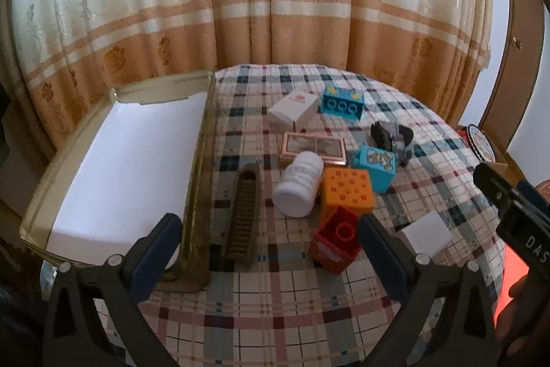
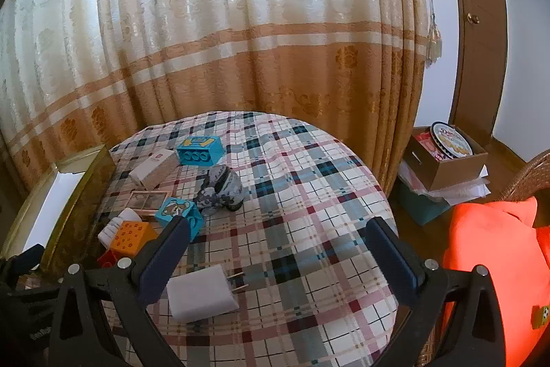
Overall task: Organize rigid objects
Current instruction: 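Grasp the red Lego brick with the left tool while the right tool grasps the white charger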
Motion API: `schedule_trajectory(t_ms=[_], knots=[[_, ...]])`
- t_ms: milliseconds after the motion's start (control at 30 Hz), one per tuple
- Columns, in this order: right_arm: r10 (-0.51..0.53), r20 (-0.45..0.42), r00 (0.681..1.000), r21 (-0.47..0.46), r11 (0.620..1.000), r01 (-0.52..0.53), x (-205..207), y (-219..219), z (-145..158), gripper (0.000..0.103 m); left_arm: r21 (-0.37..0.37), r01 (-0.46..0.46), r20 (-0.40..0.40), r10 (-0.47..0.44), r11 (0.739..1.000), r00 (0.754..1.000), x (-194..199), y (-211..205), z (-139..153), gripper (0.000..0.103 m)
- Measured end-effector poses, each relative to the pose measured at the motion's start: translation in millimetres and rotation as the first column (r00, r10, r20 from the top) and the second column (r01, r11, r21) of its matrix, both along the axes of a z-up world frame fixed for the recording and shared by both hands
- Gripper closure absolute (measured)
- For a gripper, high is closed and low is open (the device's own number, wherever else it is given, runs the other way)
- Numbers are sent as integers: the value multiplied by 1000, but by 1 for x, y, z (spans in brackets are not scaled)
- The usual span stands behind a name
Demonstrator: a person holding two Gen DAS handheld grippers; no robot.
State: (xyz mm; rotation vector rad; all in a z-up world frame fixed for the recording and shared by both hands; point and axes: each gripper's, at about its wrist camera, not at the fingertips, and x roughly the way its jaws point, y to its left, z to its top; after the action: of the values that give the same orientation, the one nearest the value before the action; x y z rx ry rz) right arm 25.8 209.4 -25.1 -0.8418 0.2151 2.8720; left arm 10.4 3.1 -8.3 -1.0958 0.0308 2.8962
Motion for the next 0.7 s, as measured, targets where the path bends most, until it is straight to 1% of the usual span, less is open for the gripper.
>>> schedule_trajectory(t_ms=[100, 167, 200, 267, 367, 467, 533, 567, 633, 700], knots=[[-8, 5, 1000, -8, 1000, 8, -1, 3, -1, 0, -51, -11, -85, 7, 999, 996, 9, 5, 10, 1], [-13, 3, 1000, -12, 1000, 13, 0, 6, -2, 0, -93, 12, -148, -26, 996, 989, 16, 14, 17, 1], [-16, 1, 1000, -13, 1000, 16, 0, 7, -2, 0, -106, 47, -160, -64, 993, 985, 19, 20, 17, 1], [-15, -3, 1000, -16, 1000, 15, 0, 8, -2, 0, -96, 106, -133, -118, 990, 984, 17, 26, 15, 1], [-13, -4, 1000, -15, 1000, 13, 0, 9, -2, 0, -58, 164, -65, -168, 985, 984, 10, 35, 6, 1], [-14, -2, 1000, -19, 1000, 14, 0, 11, -2, 0, -43, 182, -27, -184, 982, 983, 5, 38, 0, 1], [-19, 4, 1000, -26, 999, 19, 0, 14, -3, 0, -10, 192, 12, -192, 981, 981, -1, 37, -5, 9], [-20, 6, 1000, -30, 999, 20, -1, 15, -4, 0, 3, 192, 27, -192, 981, 981, -1, 37, -8, 15], [-23, 11, 1000, -37, 999, 23, -1, 17, -5, 0, 47, 189, 81, -192, 981, 978, -7, 33, -15, 19], [-22, 13, 1000, -42, 999, 22, -2, 18, -6, 0, 74, 183, 93, -189, 980, 978, -6, 31, -18, 25]])
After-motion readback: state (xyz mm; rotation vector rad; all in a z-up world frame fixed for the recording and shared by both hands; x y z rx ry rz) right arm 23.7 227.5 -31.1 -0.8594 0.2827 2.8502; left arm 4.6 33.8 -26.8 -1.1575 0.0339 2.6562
